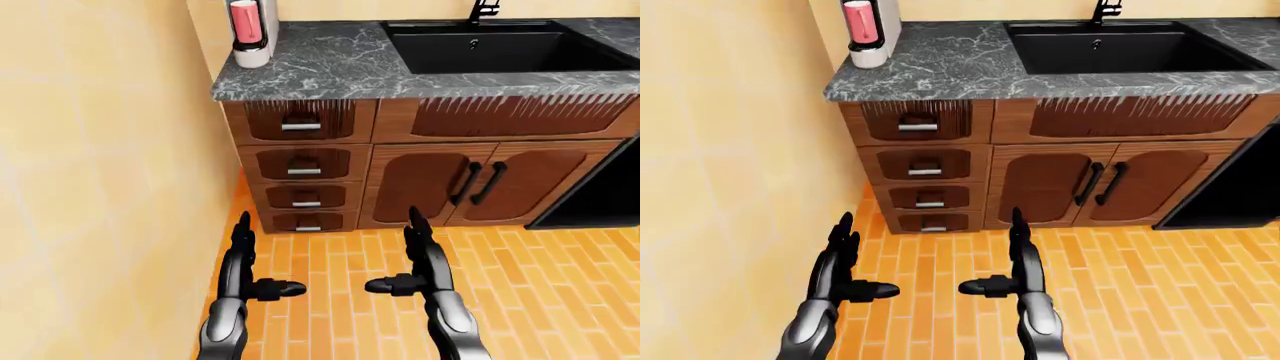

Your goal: Pick the mug from under the coffee machine dispenser and place it on the counter.

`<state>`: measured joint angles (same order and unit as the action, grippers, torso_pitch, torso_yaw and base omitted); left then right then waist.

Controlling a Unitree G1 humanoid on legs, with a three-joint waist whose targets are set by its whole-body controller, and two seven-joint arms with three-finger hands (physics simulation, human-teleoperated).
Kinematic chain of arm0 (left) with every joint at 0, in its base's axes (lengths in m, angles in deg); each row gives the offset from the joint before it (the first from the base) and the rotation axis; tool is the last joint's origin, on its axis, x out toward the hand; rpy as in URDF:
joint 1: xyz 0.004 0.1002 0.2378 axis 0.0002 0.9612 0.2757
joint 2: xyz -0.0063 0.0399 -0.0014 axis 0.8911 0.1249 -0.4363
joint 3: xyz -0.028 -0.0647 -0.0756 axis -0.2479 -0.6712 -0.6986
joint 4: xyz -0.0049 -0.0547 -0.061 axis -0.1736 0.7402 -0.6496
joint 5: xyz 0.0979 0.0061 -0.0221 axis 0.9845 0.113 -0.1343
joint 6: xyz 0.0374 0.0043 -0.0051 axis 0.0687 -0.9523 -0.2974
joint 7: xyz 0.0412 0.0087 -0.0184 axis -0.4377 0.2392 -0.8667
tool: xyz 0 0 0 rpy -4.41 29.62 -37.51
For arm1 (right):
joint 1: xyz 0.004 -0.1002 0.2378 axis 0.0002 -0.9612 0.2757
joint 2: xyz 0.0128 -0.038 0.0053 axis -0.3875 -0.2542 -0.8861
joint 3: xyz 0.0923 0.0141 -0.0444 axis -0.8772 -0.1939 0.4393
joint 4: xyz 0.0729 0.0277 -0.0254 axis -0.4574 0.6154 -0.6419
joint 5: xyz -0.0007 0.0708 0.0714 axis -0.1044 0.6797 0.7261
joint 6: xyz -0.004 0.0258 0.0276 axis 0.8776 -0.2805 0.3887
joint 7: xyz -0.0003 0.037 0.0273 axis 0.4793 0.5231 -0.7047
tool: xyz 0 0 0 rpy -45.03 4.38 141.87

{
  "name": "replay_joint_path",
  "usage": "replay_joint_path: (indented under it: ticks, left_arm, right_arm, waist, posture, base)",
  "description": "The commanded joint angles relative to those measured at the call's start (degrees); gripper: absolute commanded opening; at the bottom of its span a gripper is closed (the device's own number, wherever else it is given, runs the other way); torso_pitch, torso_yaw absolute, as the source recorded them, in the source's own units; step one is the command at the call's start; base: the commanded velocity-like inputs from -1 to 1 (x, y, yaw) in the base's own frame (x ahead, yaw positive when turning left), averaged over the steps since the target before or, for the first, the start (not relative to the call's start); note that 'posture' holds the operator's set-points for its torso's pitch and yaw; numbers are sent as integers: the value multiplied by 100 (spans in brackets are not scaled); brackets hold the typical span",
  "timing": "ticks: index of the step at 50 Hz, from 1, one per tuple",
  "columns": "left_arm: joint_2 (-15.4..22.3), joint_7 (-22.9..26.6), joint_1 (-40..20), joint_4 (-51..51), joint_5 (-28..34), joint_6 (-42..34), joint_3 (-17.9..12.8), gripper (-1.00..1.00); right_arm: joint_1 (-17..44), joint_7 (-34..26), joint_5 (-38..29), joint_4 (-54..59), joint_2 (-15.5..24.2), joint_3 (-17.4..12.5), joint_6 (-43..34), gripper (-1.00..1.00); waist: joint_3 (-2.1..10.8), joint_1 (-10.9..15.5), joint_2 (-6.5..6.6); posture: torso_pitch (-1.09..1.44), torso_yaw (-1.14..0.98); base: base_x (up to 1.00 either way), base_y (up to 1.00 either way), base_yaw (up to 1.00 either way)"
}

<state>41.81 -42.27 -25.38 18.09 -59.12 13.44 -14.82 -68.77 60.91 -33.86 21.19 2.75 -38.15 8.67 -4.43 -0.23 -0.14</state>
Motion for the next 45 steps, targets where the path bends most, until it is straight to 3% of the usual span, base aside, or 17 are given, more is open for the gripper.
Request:
replay_joint_path:
  ticks: [1,3,5,7,13,23,32,45]
  left_arm:
    - [43,-60,-231,-689,64,159,-3,100]
    - [52,-42,-264,-805,87,61,-3,100]
    - [66,-13,-295,-949,88,-56,-20,100]
    - [80,-23,-368,-1003,76,-145,-74,100]
    - [151,-6,-461,-1267,125,-331,-168,100]
    - [263,22,-712,-1602,23,-713,-364,100]
    - [399,-27,-988,-2012,-99,-1165,-563,100]
    - [937,-189,-1848,-2365,-384,-1890,-1046,100]
  right_arm:
    - [194,-107,16,-735,78,10,213,100]
    - [294,-122,37,-808,97,-66,91,100]
    - [352,-139,49,-908,115,-106,-6,100]
    - [382,-156,14,-1006,124,-99,-70,100]
    - [509,-227,-154,-1355,206,-187,-251,100]
    - [894,-244,-85,-1580,367,-425,-574,100]
    - [1381,-248,0,-1845,628,-684,-987,100]
    - [2211,-172,284,-2017,1250,-1168,-1559,100]
  waist:
    - [5,-12,-45]
    - [363,38,-8]
    - [116,26,-43]
    - [388,35,-49]
    - [475,43,-32]
    - [536,45,-21]
    - [514,40,-22]
    - [446,46,-19]
  posture:
    - [0,0]
    - [0,0]
    - [0,0]
    - [0,0]
    - [0,0]
    - [0,0]
    - [0,0]
    - [0,0]
  base:
    - [0,0,0]
    - [0,0,0]
    - [0,0,0]
    - [0,0,0]
    - [0,0,0]
    - [0,0,0]
    - [0,0,0]
    - [0,0,0]
